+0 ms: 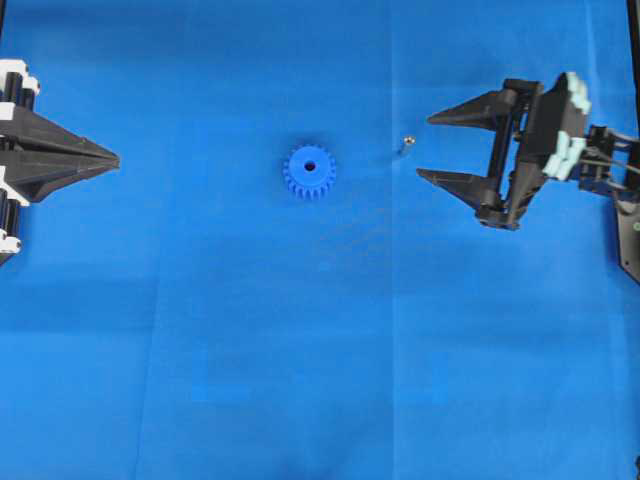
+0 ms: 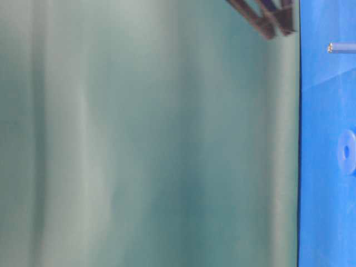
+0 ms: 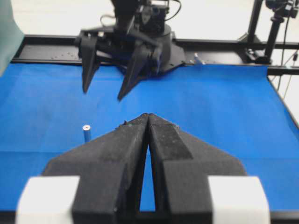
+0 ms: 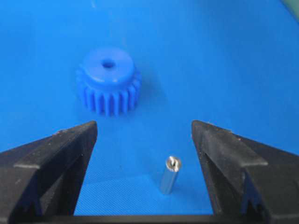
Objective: Insert the shaft placed at a random location into the center hole of the small gear at another random location.
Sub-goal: 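Move the right gripper left over the upright silver shaft, then lower the right gripper and close it on the silver shaft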
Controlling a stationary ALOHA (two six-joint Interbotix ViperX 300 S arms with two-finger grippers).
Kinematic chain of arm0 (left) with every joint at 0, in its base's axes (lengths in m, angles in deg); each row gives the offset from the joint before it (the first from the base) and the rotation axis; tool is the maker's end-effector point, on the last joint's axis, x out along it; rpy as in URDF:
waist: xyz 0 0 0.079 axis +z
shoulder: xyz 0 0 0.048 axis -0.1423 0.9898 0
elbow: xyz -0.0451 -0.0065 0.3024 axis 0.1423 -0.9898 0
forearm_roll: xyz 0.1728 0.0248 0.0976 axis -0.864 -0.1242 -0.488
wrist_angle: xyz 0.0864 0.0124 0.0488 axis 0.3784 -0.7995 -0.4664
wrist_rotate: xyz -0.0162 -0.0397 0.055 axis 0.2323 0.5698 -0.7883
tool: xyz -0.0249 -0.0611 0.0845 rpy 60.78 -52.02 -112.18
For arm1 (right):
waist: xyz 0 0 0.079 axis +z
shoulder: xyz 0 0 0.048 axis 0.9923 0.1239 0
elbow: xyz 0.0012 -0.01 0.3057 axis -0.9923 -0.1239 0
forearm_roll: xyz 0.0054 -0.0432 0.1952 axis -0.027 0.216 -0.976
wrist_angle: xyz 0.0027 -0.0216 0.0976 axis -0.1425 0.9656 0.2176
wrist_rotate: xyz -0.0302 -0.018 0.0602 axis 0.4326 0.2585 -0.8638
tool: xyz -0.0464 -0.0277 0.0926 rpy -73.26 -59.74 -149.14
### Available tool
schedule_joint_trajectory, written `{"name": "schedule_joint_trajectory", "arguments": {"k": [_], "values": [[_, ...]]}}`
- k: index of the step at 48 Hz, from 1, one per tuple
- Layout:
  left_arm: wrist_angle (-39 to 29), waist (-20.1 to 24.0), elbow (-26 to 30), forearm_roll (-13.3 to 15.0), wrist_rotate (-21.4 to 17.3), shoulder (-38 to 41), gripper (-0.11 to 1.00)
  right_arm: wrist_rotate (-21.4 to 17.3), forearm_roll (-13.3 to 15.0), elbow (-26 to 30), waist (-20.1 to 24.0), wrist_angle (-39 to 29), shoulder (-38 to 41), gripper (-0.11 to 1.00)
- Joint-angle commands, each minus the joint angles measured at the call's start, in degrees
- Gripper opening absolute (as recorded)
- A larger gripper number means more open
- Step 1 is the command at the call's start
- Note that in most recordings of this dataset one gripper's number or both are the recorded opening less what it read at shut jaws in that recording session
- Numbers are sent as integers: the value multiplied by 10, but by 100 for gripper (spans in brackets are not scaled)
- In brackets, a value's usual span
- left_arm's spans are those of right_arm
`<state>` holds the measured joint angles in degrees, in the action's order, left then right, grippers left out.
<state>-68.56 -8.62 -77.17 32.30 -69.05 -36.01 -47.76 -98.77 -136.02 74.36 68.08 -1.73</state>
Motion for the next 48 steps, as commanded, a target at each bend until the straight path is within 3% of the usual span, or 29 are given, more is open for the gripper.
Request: {"name": "schedule_joint_trajectory", "arguments": {"k": [1, 14, 29, 34, 48], "values": [[3, -2, 6, -1, 0, 2, 0, 0, -13, 14, 0, 29, 33, 70], [3, -2, 3, -1, 0, 3, 0, 0, -67, 37, 0, 77, 138, 69], [3, -1, -1, -1, 1, 3, 0, 0, -85, 60, -1, 82, 181, 65], [3, -1, -2, -2, 0, 3, 0, 0, -85, 57, -1, 83, 181, 53], [3, -1, -3, -1, 0, 3, 0, 2, -85, 56, -1, 81, 181, 3]]}}
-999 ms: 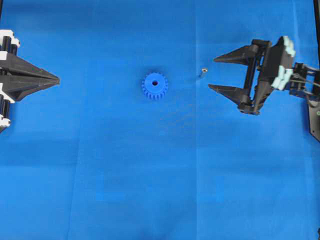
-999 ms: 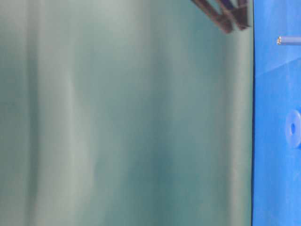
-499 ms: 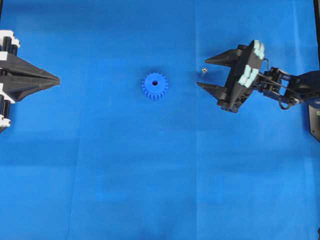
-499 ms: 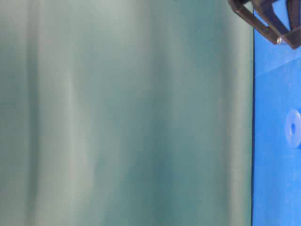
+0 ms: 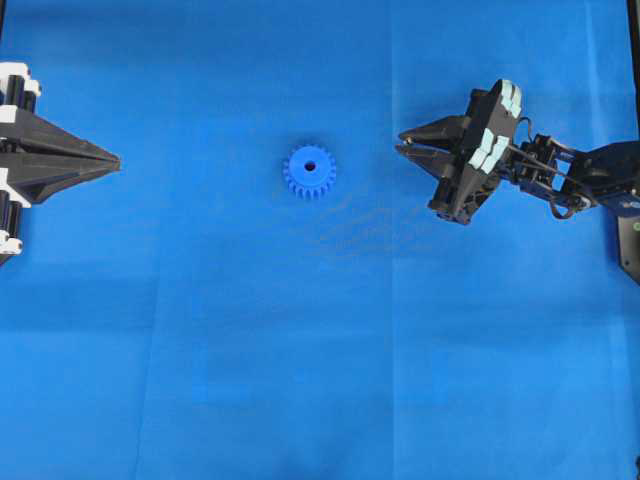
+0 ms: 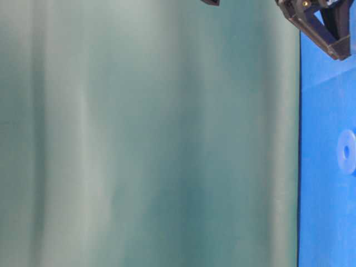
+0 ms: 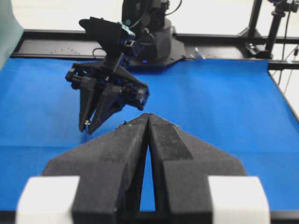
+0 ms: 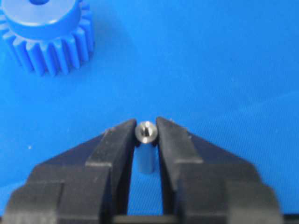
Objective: Insert the shaft placed at a random location into the center hole of the small gear at another random location.
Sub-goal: 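Lower the right gripper and close it on the silver shaft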
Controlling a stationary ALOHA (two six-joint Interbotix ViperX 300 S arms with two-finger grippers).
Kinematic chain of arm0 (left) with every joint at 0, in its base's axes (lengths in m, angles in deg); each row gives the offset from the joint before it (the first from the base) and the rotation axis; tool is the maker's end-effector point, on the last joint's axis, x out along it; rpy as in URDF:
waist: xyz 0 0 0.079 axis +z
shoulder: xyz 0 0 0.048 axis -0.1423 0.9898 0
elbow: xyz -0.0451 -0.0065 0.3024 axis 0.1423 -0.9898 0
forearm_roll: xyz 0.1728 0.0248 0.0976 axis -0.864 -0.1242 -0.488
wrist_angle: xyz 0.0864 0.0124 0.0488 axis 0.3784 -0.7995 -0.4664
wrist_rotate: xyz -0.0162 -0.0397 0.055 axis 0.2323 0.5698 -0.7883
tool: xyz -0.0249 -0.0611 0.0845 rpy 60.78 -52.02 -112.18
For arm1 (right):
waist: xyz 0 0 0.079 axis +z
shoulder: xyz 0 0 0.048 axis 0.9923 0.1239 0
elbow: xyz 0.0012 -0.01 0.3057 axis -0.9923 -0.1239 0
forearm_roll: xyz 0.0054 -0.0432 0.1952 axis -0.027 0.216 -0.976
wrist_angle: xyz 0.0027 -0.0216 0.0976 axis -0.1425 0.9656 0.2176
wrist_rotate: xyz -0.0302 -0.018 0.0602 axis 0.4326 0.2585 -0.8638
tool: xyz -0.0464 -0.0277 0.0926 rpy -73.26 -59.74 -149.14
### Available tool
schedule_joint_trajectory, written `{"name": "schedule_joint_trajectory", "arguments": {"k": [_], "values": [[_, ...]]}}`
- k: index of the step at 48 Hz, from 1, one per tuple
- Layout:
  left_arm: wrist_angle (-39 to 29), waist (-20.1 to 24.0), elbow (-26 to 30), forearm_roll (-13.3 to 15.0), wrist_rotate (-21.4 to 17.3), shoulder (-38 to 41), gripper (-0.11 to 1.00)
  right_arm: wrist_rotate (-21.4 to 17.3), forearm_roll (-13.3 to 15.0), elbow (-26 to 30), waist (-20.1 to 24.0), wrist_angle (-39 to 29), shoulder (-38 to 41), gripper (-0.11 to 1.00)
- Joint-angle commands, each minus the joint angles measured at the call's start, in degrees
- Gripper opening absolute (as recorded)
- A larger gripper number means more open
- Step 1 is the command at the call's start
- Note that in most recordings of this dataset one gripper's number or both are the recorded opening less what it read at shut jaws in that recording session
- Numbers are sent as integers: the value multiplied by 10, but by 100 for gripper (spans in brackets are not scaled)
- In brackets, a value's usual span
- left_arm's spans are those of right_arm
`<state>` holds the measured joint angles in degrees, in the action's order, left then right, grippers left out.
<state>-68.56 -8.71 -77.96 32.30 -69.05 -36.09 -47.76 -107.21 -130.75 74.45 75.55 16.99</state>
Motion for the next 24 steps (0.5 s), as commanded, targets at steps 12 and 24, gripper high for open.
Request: {"name": "schedule_joint_trajectory", "arguments": {"k": [12, 24], "values": [[3, 0, 5, -1, 0, 3, 0, 3, -1, 5, -2, 3, -10, 3], [3, 0, 5, -2, 1, 3, 0, 12, -1, 7, -4, -59, -93, 3]]}}
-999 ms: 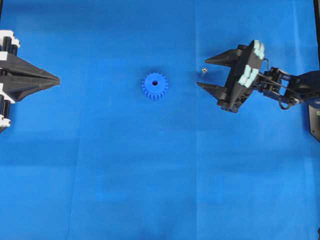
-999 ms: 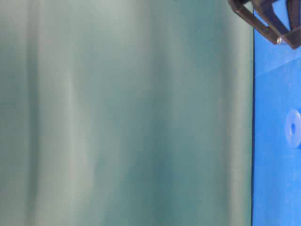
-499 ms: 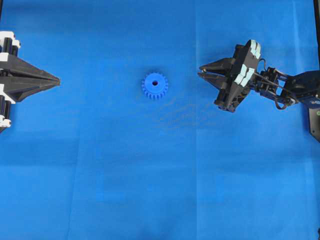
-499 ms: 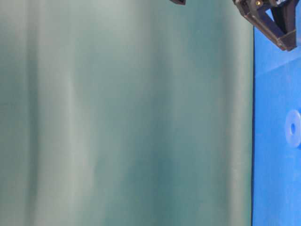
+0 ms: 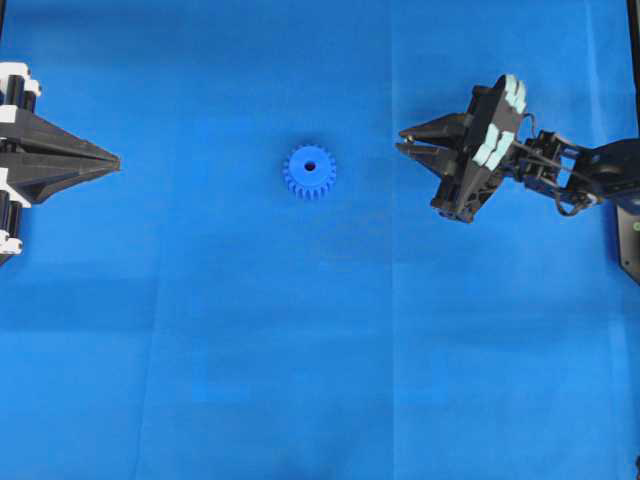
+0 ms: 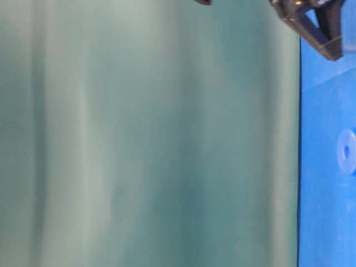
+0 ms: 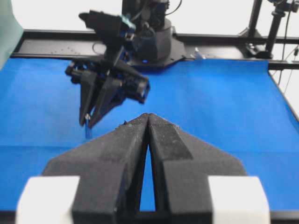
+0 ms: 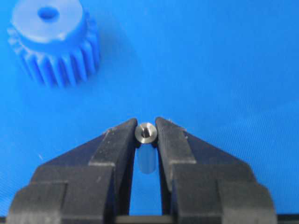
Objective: Insert the shaft placed at a random location into the center hole of the small gear at another random location.
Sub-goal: 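Lower the right gripper and close it on the silver shaft, then lift the shaft and carry it left over the blue gear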
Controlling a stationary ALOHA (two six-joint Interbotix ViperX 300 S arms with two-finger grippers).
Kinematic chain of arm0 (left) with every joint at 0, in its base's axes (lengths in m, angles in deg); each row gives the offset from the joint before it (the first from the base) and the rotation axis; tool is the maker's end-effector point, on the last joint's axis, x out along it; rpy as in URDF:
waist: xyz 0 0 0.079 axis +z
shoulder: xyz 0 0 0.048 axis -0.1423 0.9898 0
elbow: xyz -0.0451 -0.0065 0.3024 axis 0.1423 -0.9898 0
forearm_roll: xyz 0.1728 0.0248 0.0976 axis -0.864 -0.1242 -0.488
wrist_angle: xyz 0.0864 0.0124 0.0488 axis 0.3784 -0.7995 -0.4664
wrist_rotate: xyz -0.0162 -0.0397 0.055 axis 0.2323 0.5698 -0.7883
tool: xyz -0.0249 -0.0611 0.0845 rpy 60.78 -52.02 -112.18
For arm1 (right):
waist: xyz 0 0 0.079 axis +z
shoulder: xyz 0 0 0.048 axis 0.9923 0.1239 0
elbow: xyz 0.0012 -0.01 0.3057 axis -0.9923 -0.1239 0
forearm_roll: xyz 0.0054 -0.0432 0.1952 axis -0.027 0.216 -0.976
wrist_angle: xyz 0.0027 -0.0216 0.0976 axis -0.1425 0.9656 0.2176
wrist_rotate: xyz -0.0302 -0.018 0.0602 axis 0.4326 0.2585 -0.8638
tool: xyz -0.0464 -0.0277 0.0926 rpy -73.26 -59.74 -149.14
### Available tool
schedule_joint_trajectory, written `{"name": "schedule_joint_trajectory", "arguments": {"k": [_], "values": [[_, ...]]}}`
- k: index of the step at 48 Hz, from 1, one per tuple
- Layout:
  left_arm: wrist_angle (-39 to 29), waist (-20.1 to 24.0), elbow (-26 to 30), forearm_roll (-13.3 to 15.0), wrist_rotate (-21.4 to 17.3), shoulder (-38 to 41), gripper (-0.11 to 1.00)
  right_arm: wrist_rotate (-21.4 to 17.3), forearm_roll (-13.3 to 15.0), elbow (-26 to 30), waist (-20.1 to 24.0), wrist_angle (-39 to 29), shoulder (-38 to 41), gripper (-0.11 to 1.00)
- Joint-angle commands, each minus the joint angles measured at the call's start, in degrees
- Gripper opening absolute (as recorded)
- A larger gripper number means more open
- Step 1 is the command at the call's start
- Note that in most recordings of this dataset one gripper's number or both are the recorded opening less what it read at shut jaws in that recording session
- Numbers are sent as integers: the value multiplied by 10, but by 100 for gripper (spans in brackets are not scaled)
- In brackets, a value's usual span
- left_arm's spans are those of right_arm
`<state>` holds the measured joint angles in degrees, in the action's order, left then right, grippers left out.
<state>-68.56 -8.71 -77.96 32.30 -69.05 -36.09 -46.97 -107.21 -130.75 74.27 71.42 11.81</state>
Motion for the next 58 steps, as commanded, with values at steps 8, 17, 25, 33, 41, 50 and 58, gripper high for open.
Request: {"name": "schedule_joint_trajectory", "arguments": {"k": [8, 17, 25, 33, 41, 50, 58], "values": [[3, 0, 5, -1, 1, 3, 0, 33, -1, 10, -5, -76, -105, 3], [3, 0, 5, -1, 2, 3, 0, 42, -1, 17, -5, -112, -120, 3], [3, 0, 5, -1, 2, 4, 0, 42, -1, 22, -5, -115, -114, 3], [3, 0, 5, -1, 10, 4, 0, 42, -1, 34, -5, -116, -105, 3], [3, -1, 5, -1, 10, 7, 0, 42, -1, 75, 0, -130, -74, 3], [3, 1, 4, -1, 10, 6, 0, 43, 1, 142, 9, -156, -29, 3], [3, 4, 4, -1, 10, 6, 0, 45, 3, 199, 19, -174, 6, 3]]}}
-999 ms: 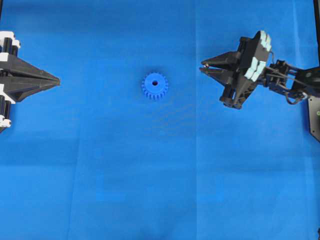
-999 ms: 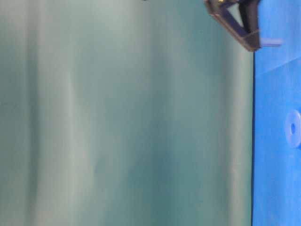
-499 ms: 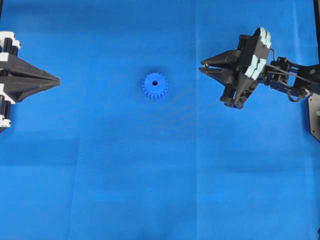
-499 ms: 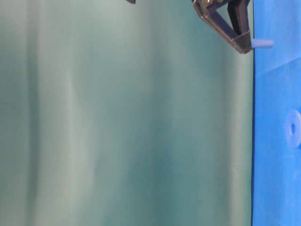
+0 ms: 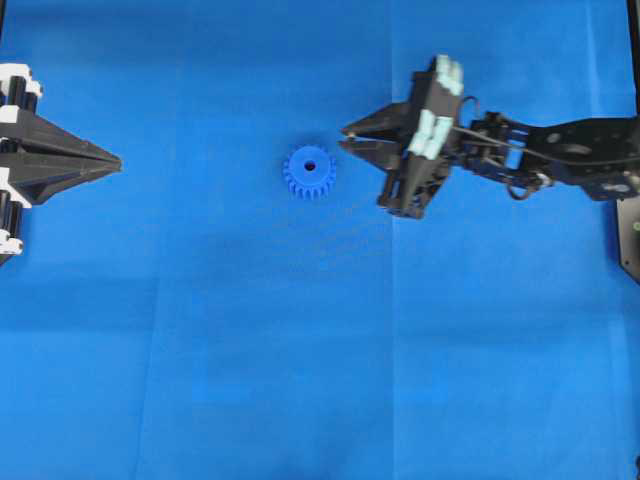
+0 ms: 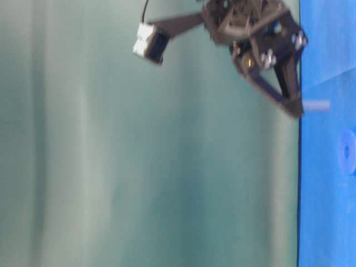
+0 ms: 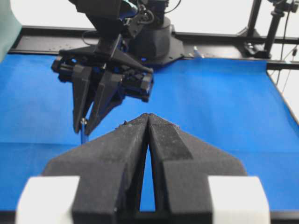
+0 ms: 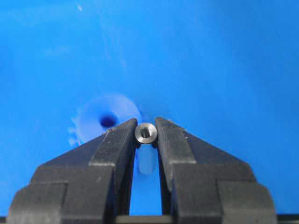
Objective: Insert the shaft placed at a random location into the center hole of the small gear at another random location.
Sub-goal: 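Lift the shaft and carry it left over the blue gear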
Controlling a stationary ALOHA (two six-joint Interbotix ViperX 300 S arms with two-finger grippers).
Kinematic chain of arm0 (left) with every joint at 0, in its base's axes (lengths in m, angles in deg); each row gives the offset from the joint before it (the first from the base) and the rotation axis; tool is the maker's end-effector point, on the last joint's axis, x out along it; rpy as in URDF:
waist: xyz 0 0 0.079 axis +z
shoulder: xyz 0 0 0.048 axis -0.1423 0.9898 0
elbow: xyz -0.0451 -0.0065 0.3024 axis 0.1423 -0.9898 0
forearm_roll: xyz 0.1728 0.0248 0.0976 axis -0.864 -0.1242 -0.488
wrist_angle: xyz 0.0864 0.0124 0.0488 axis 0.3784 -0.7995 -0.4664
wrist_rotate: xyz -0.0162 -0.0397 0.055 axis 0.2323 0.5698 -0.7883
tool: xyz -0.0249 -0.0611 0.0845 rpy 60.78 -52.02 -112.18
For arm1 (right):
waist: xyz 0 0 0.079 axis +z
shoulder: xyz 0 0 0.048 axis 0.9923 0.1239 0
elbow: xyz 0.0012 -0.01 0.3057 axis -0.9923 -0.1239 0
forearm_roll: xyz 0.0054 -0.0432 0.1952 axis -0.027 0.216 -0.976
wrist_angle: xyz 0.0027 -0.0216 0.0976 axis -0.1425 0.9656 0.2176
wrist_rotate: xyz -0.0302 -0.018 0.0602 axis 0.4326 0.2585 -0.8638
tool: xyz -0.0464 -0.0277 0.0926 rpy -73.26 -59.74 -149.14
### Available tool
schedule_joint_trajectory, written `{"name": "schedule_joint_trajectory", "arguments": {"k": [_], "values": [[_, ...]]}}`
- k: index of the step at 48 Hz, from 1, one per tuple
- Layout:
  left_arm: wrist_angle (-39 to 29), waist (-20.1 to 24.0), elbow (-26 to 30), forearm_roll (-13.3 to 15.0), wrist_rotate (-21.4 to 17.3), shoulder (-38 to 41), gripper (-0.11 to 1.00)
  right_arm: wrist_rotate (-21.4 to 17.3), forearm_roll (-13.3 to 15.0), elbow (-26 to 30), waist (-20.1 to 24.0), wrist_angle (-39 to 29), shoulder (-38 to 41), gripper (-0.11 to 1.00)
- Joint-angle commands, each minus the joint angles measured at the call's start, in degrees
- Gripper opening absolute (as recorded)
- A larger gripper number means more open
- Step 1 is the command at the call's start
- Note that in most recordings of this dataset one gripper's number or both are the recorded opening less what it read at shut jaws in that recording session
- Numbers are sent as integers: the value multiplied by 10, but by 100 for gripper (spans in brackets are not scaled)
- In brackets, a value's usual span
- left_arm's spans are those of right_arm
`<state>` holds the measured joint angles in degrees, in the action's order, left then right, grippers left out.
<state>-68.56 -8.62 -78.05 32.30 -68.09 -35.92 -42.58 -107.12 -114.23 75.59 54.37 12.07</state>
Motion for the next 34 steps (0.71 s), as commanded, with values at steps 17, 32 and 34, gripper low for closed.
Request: {"name": "schedule_joint_trajectory", "arguments": {"k": [17, 32, 34], "values": [[3, 3, 5, -1, 0, 4, 0, 2, 3, 94, 19, -25, 45, 3], [3, 3, 5, -1, 0, 4, 0, 2, 3, 95, 20, -25, 47, 3], [3, 3, 5, -1, 0, 4, 0, 2, 3, 95, 20, -25, 47, 3]]}}
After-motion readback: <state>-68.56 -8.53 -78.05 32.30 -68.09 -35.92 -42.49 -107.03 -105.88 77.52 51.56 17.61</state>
